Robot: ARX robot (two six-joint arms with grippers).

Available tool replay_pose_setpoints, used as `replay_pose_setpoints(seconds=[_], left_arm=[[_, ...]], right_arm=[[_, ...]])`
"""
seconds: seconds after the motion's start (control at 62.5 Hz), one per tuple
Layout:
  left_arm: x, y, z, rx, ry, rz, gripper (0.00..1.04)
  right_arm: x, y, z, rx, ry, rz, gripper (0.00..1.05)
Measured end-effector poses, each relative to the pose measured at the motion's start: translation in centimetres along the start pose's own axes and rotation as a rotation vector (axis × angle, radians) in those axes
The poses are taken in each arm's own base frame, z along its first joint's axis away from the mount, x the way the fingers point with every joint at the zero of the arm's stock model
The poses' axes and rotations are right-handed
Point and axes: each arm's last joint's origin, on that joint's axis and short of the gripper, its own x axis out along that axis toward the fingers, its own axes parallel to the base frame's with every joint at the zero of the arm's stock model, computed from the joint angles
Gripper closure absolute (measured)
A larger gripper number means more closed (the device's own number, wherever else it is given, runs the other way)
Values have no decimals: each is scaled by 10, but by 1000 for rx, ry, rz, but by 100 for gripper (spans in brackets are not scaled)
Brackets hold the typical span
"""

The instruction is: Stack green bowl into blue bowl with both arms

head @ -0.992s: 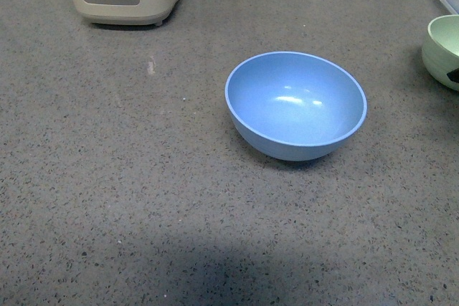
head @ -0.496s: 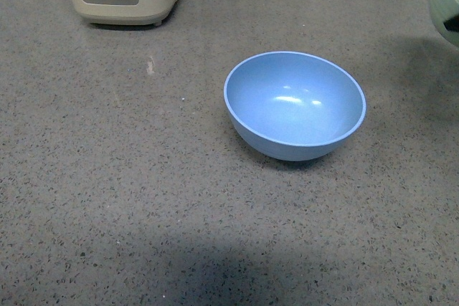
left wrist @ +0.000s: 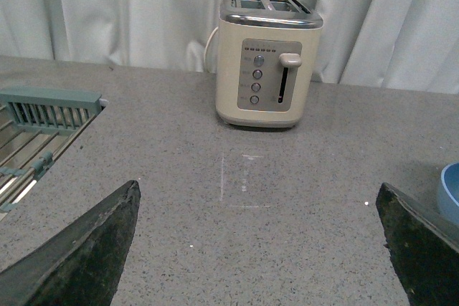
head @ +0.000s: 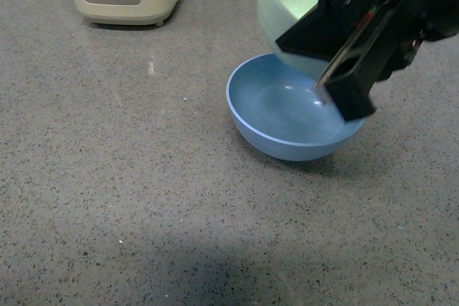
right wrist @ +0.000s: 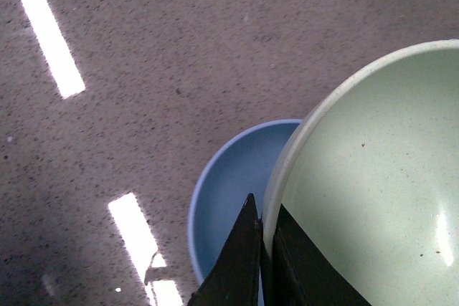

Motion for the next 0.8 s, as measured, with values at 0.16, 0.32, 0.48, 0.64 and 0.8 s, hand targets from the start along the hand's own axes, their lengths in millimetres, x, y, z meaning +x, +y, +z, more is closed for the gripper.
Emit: replay_pose_setpoints(seconds=[0.16, 0.32, 0.48, 0.64, 0.8], left_arm=[[0, 0, 0, 0, 0, 0, 6], [0, 0, 0, 0, 0, 0, 6], [0, 0, 0, 0, 0, 0, 6], [0, 0, 0, 0, 0, 0, 6], [0, 0, 0, 0, 0, 0, 6]], right_arm=[[5, 12, -8, -5, 39, 27, 103], [8, 14, -10, -17, 48, 21, 100], [5, 8, -5, -6, -10, -38, 77], [-30, -24, -2, 111, -142, -390, 45], [-92, -33, -48, 356, -193, -739, 13]])
